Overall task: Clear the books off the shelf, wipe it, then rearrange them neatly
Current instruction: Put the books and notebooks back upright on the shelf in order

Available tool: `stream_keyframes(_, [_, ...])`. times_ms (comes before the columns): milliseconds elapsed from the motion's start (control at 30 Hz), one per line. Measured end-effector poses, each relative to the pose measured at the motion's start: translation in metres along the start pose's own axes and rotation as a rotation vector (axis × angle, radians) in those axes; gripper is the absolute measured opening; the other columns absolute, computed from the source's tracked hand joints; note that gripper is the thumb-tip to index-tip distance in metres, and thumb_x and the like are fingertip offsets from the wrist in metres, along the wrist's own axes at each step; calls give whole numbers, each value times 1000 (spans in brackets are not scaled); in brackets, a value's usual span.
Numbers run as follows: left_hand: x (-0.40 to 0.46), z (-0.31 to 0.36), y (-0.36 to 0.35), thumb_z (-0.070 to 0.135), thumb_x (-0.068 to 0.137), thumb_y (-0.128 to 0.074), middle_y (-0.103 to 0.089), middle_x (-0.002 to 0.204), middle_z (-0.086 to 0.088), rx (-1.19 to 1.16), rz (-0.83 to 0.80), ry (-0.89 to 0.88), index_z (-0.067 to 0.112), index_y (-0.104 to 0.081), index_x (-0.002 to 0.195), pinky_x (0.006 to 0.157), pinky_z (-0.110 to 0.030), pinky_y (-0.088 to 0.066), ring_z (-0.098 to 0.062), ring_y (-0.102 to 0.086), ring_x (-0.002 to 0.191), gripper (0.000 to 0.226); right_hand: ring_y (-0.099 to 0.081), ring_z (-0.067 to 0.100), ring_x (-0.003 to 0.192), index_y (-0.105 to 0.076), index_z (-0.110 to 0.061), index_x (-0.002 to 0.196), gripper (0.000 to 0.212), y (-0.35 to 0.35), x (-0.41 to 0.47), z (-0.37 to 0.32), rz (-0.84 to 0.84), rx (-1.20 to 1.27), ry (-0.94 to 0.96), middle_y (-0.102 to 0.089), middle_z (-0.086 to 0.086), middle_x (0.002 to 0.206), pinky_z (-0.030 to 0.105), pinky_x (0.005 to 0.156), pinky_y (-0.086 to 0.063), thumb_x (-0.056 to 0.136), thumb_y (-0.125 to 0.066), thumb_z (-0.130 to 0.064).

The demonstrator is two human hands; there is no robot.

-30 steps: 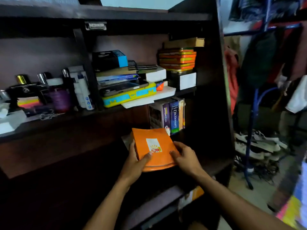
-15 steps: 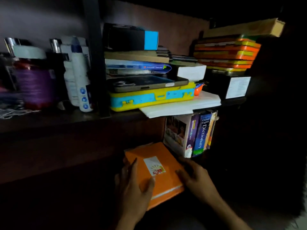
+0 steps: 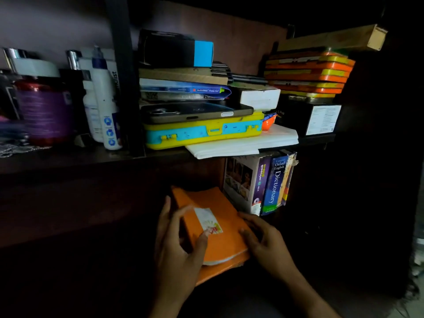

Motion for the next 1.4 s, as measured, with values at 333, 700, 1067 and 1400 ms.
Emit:
stream_keyframes(333, [-7, 8, -56, 25, 91, -73, -56, 139, 2, -293, -65, 303, 30, -32, 154, 91, -33, -51, -15, -61, 113, 76, -39, -2, 128, -52, -60, 120, 44, 13, -4, 0, 196, -169, 69, -48, -25, 133, 28, 104, -42, 82, -44, -80])
stream_keyframes(700, [-17, 37, -87, 64, 99, -33, -9, 150, 54, -33, -502, -222, 74, -8, 144, 110, -5, -24, 26, -19, 138, 53, -63, 5, 115, -47, -47, 139, 52, 3, -17, -32, 40, 171, 239, -60, -25, 128, 26, 91, -56, 90, -56, -62])
stream_keyframes(1067, [-15, 12, -99, 71, 92, -45, -30, 159, 24, 679, -720, -335, 44, -31, 152, 113, -37, -26, -12, -26, 140, 67, -69, 8, 85, -65, -31, 97, 17, 39, -14, -1, 430, 51, -18, -70, -7, 93, 41, 77, -59, 96, -57, -46])
stream_keyframes(1400, [-17, 15, -93, 62, 96, -43, -34, 153, 14, 818, -712, -318, 38, -47, 134, 109, -46, -24, -20, -25, 138, 45, -62, -5, 84, -58, -29, 116, 18, 24, 10, -18, 260, -202, 4, -63, -17, 102, 10, 68, -50, 99, -62, -26])
Point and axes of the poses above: each hand's wrist, its own x-axis towards the middle knuckle, its own y-axis out of the back of the hand, z = x × y, the point moved 8 cm from there along x, towards the middle knuckle
